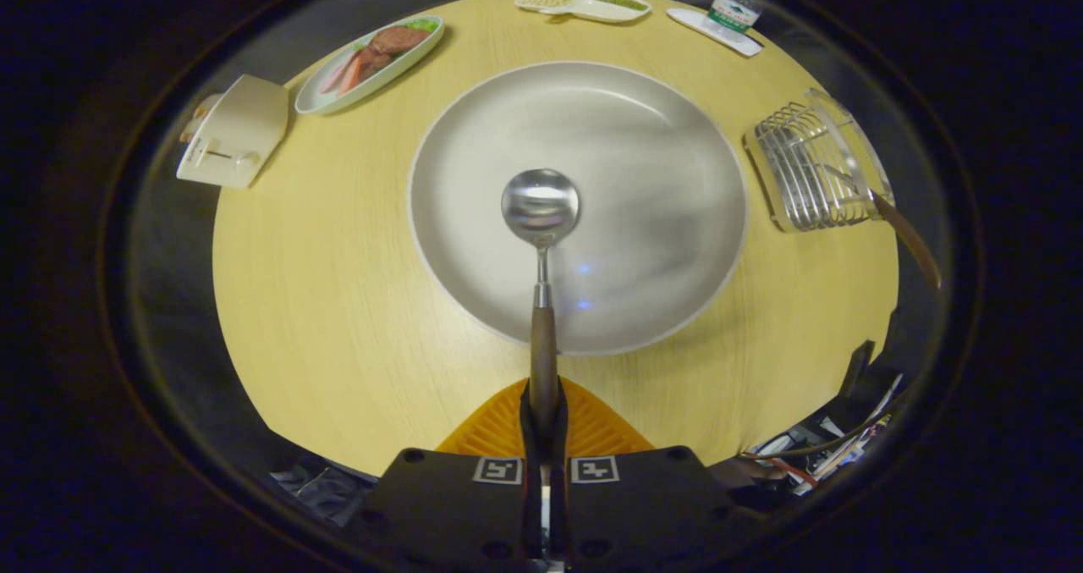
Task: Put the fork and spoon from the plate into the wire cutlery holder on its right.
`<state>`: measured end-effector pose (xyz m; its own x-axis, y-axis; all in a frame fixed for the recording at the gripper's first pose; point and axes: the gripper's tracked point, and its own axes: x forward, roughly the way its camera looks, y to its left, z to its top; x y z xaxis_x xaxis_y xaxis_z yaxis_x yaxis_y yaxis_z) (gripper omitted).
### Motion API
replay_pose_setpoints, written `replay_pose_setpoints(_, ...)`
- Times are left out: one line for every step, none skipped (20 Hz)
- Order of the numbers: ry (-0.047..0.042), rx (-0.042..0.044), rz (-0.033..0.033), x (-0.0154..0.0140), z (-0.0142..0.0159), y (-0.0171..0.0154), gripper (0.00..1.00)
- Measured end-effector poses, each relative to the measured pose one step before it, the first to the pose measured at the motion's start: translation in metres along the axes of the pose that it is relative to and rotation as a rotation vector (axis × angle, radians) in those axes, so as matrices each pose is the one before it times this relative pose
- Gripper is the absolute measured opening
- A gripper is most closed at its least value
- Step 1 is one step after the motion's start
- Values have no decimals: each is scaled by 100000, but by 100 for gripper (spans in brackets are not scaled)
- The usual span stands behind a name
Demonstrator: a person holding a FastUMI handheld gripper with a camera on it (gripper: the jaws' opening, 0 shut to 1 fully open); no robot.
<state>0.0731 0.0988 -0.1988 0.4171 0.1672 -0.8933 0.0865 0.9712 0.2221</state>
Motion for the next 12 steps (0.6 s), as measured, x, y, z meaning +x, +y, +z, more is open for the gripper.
replay_pose_setpoints(-211,558,-242,-580,213,-64,7)
replay_pose_setpoints(202,1255,420,-598,111,51,7)
replay_pose_setpoints(392,2455,1519,-803,142,213,7)
replay_pose_setpoints(175,3335,2051,-1257,440,1079,7)
replay_pose_setpoints(433,3941,2038,-1061,255,265,7)
replay_pose_setpoints(119,3753,1537,-1078,197,-23,7)
replay_pose_setpoints(-205,3256,696,-1044,356,-172,7)
replay_pose_setpoints(-435,2653,115,-990,336,-336,7)
replay_pose_setpoints(-95,1776,-409,-963,444,-522,7)
replay_pose_setpoints(-244,1645,-837,-864,387,-646,7)
replay_pose_setpoints(31,2351,-450,-1025,444,-766,7)
replay_pose_setpoints(-154,3178,269,-815,459,-617,7)
